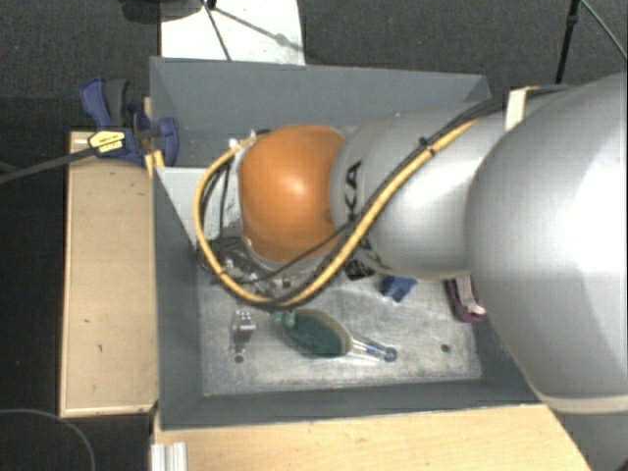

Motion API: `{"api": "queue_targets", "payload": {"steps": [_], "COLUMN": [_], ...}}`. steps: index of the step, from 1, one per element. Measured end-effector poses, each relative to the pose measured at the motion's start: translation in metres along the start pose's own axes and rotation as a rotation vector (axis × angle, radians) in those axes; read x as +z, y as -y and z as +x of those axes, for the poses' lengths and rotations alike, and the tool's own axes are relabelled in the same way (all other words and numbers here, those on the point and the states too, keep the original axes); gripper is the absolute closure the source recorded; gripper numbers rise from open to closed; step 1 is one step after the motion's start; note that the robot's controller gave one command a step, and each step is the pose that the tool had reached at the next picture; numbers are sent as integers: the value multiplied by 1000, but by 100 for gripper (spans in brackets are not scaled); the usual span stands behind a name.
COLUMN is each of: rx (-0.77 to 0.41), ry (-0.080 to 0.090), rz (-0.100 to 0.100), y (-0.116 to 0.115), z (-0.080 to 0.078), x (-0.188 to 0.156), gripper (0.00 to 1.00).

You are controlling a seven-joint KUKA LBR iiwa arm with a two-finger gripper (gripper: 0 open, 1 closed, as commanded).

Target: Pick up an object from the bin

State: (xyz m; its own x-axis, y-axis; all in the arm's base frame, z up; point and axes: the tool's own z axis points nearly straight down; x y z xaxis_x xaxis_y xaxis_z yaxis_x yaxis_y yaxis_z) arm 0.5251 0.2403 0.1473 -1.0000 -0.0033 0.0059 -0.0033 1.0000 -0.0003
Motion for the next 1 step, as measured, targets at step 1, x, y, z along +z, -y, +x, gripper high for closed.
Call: {"api": "queue_targets", "payload": {"steps": [1], "rx": [-42], "ry": [4], "rz": [3], "y": [68], "z": [10], "x": [13], "gripper": [0]}}
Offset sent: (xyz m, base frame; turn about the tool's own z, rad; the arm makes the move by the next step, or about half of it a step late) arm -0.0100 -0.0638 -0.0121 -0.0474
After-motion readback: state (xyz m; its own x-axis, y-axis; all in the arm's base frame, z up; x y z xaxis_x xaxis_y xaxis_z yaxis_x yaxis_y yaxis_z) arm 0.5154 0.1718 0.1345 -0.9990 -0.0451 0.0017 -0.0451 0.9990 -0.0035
